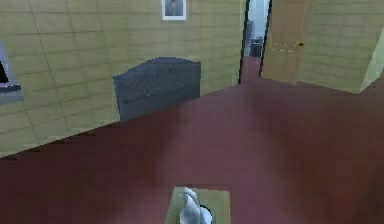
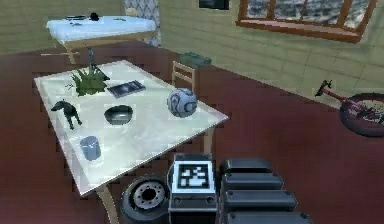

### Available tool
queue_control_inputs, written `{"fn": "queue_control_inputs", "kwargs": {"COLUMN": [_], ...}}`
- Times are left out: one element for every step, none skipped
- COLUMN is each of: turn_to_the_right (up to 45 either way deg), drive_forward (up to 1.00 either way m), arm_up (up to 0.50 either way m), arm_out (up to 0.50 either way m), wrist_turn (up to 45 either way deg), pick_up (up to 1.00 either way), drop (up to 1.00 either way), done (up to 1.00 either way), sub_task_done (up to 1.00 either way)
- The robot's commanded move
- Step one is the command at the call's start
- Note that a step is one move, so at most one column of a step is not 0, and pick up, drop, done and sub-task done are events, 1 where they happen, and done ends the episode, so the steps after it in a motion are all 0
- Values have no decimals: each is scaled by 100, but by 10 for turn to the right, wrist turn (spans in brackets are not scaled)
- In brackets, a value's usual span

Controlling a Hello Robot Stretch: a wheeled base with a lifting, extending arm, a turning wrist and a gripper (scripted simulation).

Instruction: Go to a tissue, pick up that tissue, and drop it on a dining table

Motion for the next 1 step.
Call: {"fn": "queue_control_inputs", "kwargs": {"turn_to_the_right": [0], "drive_forward": [35], "arm_up": [0], "arm_out": [0], "wrist_turn": [0], "pick_up": [0], "drop": [0], "done": [0], "sub_task_done": [0]}}
